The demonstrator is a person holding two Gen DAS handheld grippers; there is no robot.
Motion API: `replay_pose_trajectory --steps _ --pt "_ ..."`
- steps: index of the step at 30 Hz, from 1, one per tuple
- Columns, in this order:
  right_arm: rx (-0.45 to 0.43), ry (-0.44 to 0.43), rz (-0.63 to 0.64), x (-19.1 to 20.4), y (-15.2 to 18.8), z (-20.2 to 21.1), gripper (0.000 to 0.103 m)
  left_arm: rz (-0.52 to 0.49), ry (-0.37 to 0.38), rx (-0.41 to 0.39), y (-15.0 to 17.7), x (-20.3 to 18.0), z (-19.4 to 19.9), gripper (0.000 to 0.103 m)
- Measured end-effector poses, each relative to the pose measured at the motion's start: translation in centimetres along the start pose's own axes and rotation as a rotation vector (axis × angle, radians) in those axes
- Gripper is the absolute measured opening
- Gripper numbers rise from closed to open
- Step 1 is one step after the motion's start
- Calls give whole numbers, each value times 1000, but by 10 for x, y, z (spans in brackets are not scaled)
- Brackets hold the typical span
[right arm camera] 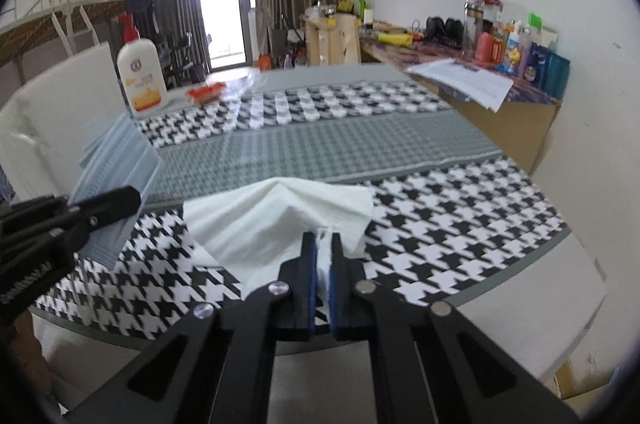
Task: Organize soft objects
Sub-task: 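Lift the face mask with the left gripper while the right gripper lifts the tissue toward the box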
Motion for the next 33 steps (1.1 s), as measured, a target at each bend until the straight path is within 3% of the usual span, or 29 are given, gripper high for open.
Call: replay_pose_trajectory --steps 24,33 --pt "-233 -99 47 39 -13 95 7 26 -136 -206 10 29 110 6" --pt "-284 -200 111 73 -8 117 7 55 -234 -273 26 53 157 6"
Point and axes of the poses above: each gripper's, at about its wrist camera, not at the fingertips, and z roughly against the way its jaws point, x to its left, y to its underside, the point moved 1 cm from there along -z, roughly the way its jaws point, and after that the axes turned 12 degrees about -y, right-handed, at the moved point
